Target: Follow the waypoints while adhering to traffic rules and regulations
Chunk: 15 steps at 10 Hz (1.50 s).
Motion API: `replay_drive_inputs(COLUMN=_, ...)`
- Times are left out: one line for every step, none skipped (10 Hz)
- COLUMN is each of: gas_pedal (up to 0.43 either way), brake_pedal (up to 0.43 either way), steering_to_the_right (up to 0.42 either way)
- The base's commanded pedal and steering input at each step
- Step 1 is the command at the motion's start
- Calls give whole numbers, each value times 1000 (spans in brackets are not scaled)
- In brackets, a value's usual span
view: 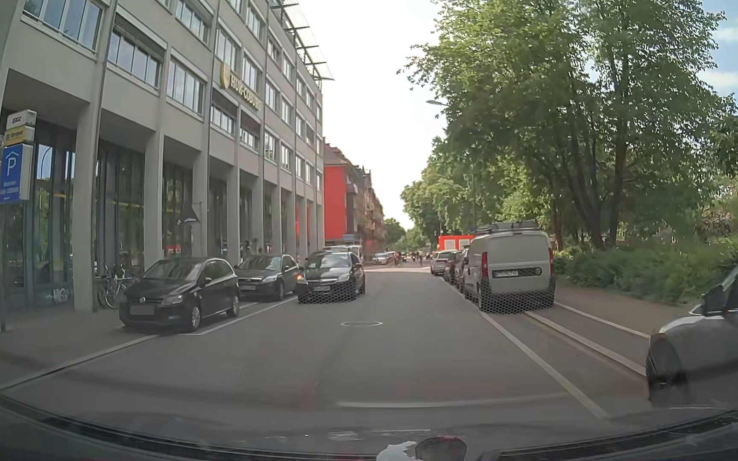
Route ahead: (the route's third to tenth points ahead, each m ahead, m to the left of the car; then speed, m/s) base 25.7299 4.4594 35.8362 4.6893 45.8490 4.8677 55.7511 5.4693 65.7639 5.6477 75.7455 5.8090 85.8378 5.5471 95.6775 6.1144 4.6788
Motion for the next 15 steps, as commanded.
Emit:
replay_drive_inputs(gas_pedal=59, brake_pedal=0, steering_to_the_right=8)
replay_drive_inputs(gas_pedal=79, brake_pedal=0, steering_to_the_right=9)
replay_drive_inputs(gas_pedal=87, brake_pedal=0, steering_to_the_right=9)
replay_drive_inputs(gas_pedal=98, brake_pedal=0, steering_to_the_right=8)
replay_drive_inputs(gas_pedal=110, brake_pedal=0, steering_to_the_right=7)
replay_drive_inputs(gas_pedal=110, brake_pedal=0, steering_to_the_right=7)
replay_drive_inputs(gas_pedal=110, brake_pedal=0, steering_to_the_right=6)
replay_drive_inputs(gas_pedal=110, brake_pedal=0, steering_to_the_right=7)
replay_drive_inputs(gas_pedal=110, brake_pedal=0, steering_to_the_right=7)
replay_drive_inputs(gas_pedal=98, brake_pedal=0, steering_to_the_right=6)
replay_drive_inputs(gas_pedal=98, brake_pedal=0, steering_to_the_right=6)
replay_drive_inputs(gas_pedal=98, brake_pedal=0, steering_to_the_right=6)
replay_drive_inputs(gas_pedal=98, brake_pedal=0, steering_to_the_right=6)
replay_drive_inputs(gas_pedal=98, brake_pedal=0, steering_to_the_right=6)
replay_drive_inputs(gas_pedal=98, brake_pedal=0, steering_to_the_right=6)
